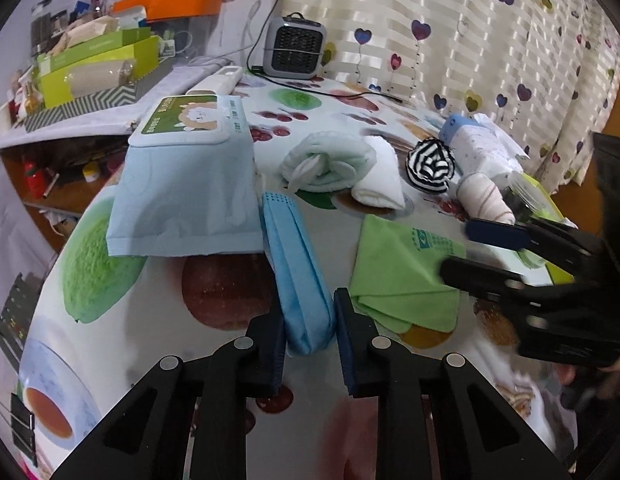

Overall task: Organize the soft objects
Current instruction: 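Grasp the green cloth with the right tool while the left tool grasps the blue face mask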

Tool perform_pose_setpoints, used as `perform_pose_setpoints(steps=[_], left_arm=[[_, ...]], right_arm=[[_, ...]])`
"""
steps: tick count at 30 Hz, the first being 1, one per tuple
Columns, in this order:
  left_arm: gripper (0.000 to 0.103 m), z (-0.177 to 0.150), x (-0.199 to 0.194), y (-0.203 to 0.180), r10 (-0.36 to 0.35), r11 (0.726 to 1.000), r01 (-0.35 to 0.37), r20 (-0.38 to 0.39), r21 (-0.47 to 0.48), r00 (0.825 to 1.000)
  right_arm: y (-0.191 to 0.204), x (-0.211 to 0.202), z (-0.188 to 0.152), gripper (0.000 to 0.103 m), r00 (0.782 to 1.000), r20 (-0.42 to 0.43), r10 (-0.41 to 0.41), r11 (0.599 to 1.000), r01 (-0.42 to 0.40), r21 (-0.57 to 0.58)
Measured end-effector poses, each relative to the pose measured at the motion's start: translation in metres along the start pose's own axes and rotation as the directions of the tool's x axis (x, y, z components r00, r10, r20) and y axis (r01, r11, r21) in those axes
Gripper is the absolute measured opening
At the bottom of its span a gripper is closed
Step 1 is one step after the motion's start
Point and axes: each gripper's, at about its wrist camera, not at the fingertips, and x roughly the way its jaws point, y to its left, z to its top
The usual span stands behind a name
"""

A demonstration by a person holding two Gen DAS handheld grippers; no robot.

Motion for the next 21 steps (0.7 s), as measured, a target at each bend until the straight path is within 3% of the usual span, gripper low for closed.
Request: perform_pose_setpoints(steps=[4, 9, 15, 19, 21], left_arm=[[0.024, -0.002, 0.0, 0.003, -0.012, 1.0, 0.012, -0.016, 0.002, 1.0], [0.041, -0.001, 0.002, 0.007, -0.015, 1.0, 0.015, -0.021, -0.019, 1.0], [0.045, 0.001, 0.008, 0.009, -0.002, 1.0, 0.002, -0.028, -0.028, 1.0], [0.046, 0.001, 0.012, 0.008, 0.0, 1.0, -0.001, -0.03, -0.023, 1.0], [0.046, 0.001, 0.013, 0.005, 0.014, 1.0, -0.014, -0.027, -0.008, 1.0]], right_arm=[[0.003, 0.02, 0.003, 0.059, 0.999, -0.029, 0.012, 0.999, -0.013, -0.03], [0.004, 0.036, 0.0, 0.059, 0.998, -0.064, 0.008, 0.998, -0.012, -0.058], [0.01, 0.023, 0.004, 0.059, 0.999, 0.007, -0.033, 0.994, 0.034, -0.1], [0.011, 0.041, 0.002, 0.059, 0.997, -0.074, -0.021, 0.993, 0.013, -0.115], [0.01, 0.041, 0.001, 0.06, 0.998, -0.066, -0.012, 0.994, 0.005, -0.109]])
